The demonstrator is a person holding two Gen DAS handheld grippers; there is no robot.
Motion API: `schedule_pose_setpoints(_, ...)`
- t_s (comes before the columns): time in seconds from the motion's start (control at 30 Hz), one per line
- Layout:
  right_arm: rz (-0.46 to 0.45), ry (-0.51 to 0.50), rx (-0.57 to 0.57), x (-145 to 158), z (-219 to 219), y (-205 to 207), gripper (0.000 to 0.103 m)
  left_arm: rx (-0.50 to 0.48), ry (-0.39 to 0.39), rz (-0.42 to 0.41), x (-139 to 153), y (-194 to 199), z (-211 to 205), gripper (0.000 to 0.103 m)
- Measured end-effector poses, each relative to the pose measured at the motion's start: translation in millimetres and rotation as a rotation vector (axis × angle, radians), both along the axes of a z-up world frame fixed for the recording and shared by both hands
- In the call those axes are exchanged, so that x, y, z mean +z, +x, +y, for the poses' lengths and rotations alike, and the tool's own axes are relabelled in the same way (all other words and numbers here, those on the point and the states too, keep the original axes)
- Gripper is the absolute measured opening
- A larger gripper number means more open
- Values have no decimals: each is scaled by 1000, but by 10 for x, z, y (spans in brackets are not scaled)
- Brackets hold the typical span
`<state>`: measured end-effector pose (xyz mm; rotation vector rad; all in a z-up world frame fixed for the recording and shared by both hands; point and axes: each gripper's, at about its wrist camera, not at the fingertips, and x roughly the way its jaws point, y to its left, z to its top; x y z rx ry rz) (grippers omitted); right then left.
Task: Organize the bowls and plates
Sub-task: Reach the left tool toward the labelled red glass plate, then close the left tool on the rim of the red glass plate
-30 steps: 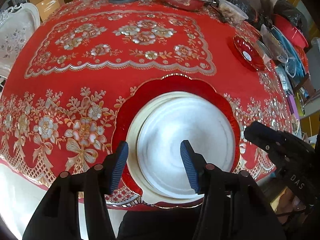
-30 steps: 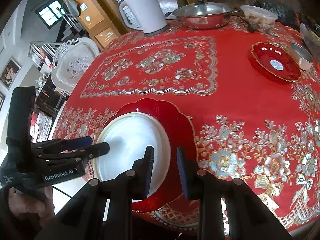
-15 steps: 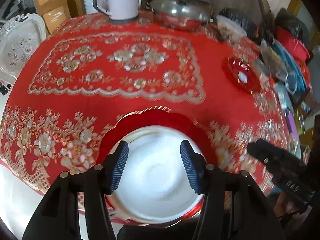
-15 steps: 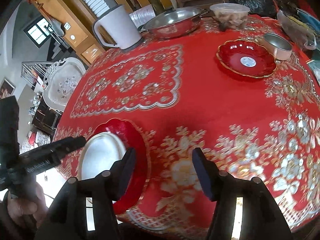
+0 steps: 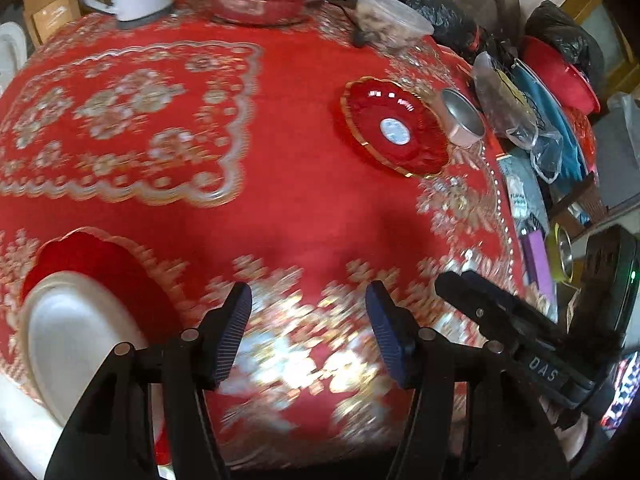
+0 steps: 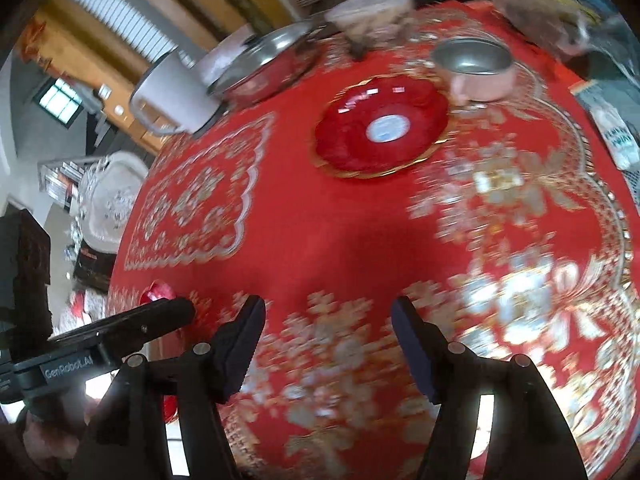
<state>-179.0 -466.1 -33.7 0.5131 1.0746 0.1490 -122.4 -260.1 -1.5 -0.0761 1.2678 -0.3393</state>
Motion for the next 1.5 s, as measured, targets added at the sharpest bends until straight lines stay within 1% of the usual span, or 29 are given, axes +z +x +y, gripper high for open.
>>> schedule_pose_setpoints(0.07, 5, 12, -27, -24, -206, 61, 68, 8, -9, 2, 0, 123, -182, 58)
schedule_pose_setpoints(0.13, 0, 20, -46, -40, -388, 142, 68, 27, -1, -3, -16, 266, -314, 59)
schedule_pose_setpoints(0.23, -16, 10, -64, -51, -627, 339, 68, 47, 8, -11, -71, 484, -436, 60)
schedule_pose_setpoints(0.37, -70, -57, -54, -35, -846, 691, 68, 76, 6, -43, -134, 889, -561, 60)
schedule_pose_setpoints(0.43, -89, -94, -50, -56, -921, 846, 67, 76, 9, -54, -188, 1092, -631, 60)
schedule_pose_setpoints(0.5, -81, -98, -39, -135, -982, 993, 65, 75, 15, -62, -244, 1213, -679, 60)
schedule_pose_setpoints(0.57, -85, -112, -21, -192, -999, 1076, 58, 44, 28, -90, -294, 1298, -752, 60)
schedule_pose_setpoints(0.6, -79, -125, -12, -226, -1000, 1123, 50, 28, 31, -107, -315, 1325, -785, 60)
schedule_pose_setpoints(0.63, -68, -125, 0, -268, -997, 1176, 45, 15, 37, -116, -340, 1351, -814, 60)
schedule_pose_setpoints(0.67, -62, -124, 12, -306, -994, 1219, 43, 5, 57, -122, -378, 1383, -845, 60)
schedule_pose_setpoints(0.7, -56, -133, 22, -344, -981, 1258, 43, 2, 65, -120, -401, 1406, -865, 60)
schedule_pose_setpoints(0.73, -45, -140, 27, -390, -972, 1294, 40, 1, 68, -111, -442, 1438, -874, 59)
schedule_pose_setpoints(0.83, -24, -119, 24, -484, -972, 1359, 32, 20, 78, -87, -519, 1496, -872, 59)
schedule_pose_setpoints(0.9, -20, -112, 24, -511, -974, 1394, 30, 13, 89, -70, -572, 1524, -894, 59)
schedule_pose_setpoints(0.93, -15, -108, 23, -527, -983, 1411, 27, 5, 95, -60, -602, 1538, -909, 59)
schedule_pose_setpoints(1.0, -7, -96, 19, -554, -1001, 1451, 24, -5, 98, -39, -646, 1544, -927, 55)
schedule_pose_setpoints(1.07, -1, -92, 8, -573, -1032, 1459, 23, -9, 102, -21, -689, 1545, -944, 45)
schedule_pose_setpoints(1.13, 1, -78, 10, -592, -1051, 1478, 21, -29, 102, -1, -738, 1534, -983, 30)
schedule_pose_setpoints(1.17, 1, -76, 14, -596, -1050, 1495, 20, -37, 100, 4, -751, 1527, -999, 28)
schedule_pose_setpoints(1.23, -2, -69, 29, -597, -1036, 1526, 12, -50, 88, 10, -764, 1518, -1036, 22)
schedule_pose_setpoints(1.27, -2, -69, 35, -597, -1022, 1544, 11, -54, 79, 15, -774, 1532, -1062, 20)
schedule_pose_setpoints(1.3, -1, -73, 38, -596, -1007, 1557, 11, -57, 73, 19, -778, 1540, -1087, 15)
schedule_pose_setpoints(1.37, -2, -75, 35, -596, -1003, 1559, 11, -52, 82, 16, -772, 1560, -1110, 15)
schedule_pose_setpoints(1.5, 7, -73, 35, -592, -1010, 1552, 11, -47, 69, 23, -764, 1587, -1121, 14)
